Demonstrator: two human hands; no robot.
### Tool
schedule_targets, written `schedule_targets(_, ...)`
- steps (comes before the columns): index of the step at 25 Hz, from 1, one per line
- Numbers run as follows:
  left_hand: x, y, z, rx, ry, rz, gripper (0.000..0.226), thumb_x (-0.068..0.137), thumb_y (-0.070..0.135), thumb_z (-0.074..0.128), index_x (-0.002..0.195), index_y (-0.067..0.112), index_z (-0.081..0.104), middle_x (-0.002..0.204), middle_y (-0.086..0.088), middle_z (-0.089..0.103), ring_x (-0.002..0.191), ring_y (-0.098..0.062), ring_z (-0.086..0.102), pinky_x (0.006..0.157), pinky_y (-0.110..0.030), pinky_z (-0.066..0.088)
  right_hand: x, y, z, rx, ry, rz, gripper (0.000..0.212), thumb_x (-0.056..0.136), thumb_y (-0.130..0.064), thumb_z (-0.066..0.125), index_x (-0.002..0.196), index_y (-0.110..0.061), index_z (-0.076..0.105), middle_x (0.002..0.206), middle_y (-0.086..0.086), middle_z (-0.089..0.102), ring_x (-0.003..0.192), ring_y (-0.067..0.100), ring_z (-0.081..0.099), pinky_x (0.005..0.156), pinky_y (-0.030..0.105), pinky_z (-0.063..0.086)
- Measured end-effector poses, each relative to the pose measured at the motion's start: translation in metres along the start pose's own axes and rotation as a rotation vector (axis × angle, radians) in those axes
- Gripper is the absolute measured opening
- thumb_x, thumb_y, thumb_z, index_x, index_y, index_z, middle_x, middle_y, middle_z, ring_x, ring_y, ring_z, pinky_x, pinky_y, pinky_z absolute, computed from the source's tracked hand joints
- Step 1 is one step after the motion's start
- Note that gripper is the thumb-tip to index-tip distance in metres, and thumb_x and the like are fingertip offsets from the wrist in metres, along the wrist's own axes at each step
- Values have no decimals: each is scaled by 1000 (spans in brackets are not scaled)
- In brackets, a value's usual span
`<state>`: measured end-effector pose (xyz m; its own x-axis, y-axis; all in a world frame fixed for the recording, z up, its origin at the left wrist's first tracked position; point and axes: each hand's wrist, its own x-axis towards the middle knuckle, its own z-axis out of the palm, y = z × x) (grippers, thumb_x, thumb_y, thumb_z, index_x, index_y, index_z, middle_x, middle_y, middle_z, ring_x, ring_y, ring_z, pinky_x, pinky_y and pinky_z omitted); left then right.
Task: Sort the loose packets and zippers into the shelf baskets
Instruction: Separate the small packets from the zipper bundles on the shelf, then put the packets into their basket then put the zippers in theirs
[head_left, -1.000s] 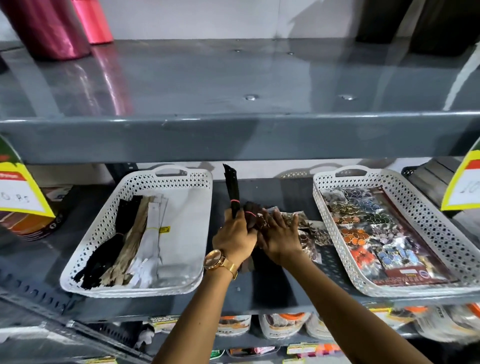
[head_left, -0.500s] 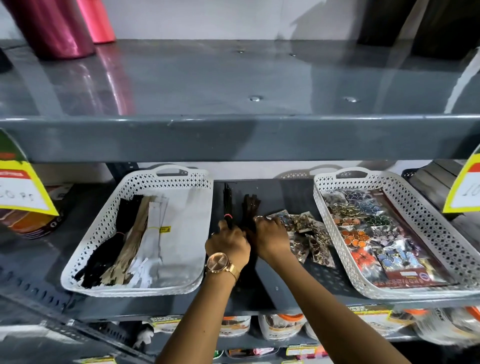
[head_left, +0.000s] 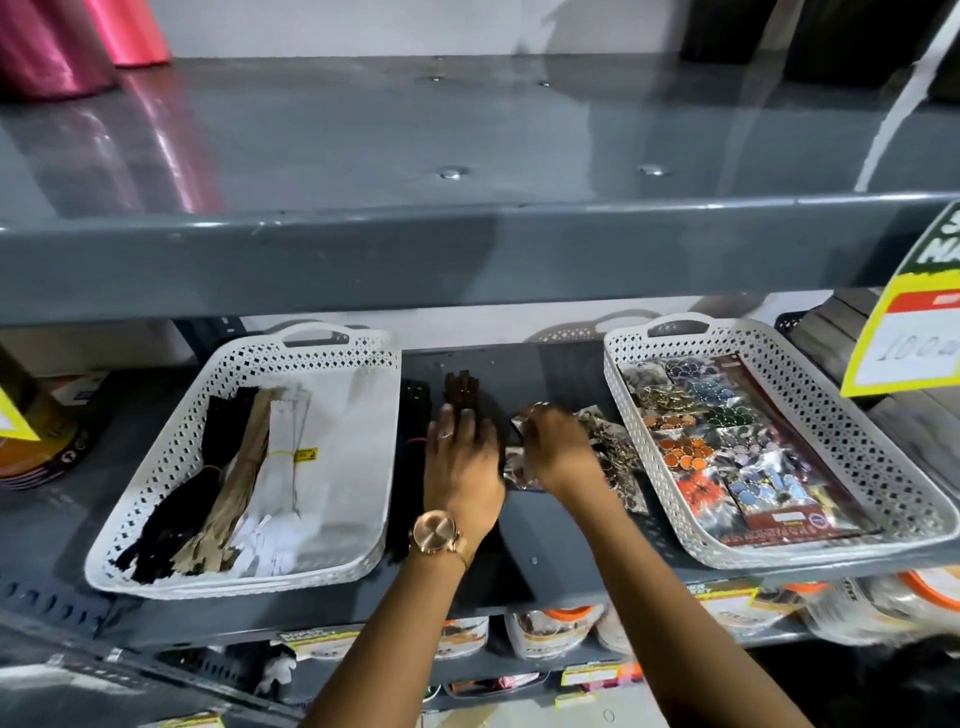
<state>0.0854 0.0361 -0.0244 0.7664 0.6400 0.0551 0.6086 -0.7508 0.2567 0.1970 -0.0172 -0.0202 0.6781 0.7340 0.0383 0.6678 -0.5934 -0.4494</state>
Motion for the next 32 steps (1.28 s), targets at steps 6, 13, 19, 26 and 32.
schedule_targets(6, 24, 44, 15, -108, -234, 78, 66, 66, 42, 79, 121, 11, 59, 128, -12, 62, 116, -32, 58, 99, -36, 48, -11, 64, -61, 323, 134, 180, 34, 87, 7, 51, 112, -9, 68, 115, 11, 71, 105, 21, 66, 82, 17, 48)
schedule_targets(13, 26, 55, 6, -8, -93, -19, 28, 86, 13, 51, 110, 9, 62, 115, -21, 65, 107, -41, 61, 86, -43, 51, -50, 93, -84, 444, 150, 63, 29, 84, 8, 52, 107, 1, 68, 98, 17, 72, 84, 23, 65, 84, 39, 56)
schedule_targets(19, 24, 111, -33, -1355, -176, -82, 19, 87, 2, 62, 90, 20, 68, 85, 1, 72, 63, -2, 71, 52, -22, 59, -43, 97, -105, 913, -111, 70, 13, 87, 0, 57, 99, -2, 63, 94, 10, 69, 79, 16, 65, 78, 38, 55)
schedule_targets(26, 30, 124, 16, -559, 0, -89, 17, 77, 16, 75, 93, 15, 70, 100, -12, 76, 83, -25, 73, 72, -28, 54, -44, 199, -173, 640, -93, 335, 31, 76, 1, 73, 105, -1, 61, 89, 3, 66, 65, 11, 64, 42, 14, 54)
schedule_targets(32, 13, 108, 49, -88, -188, -189, 52, 76, 49, 69, 117, 19, 60, 128, -12, 60, 113, -34, 59, 93, -36, 49, -46, 258, -168, 248, -278, 450, 30, 79, -5, 72, 107, 1, 65, 91, 13, 70, 63, 13, 58, 44, 18, 50)
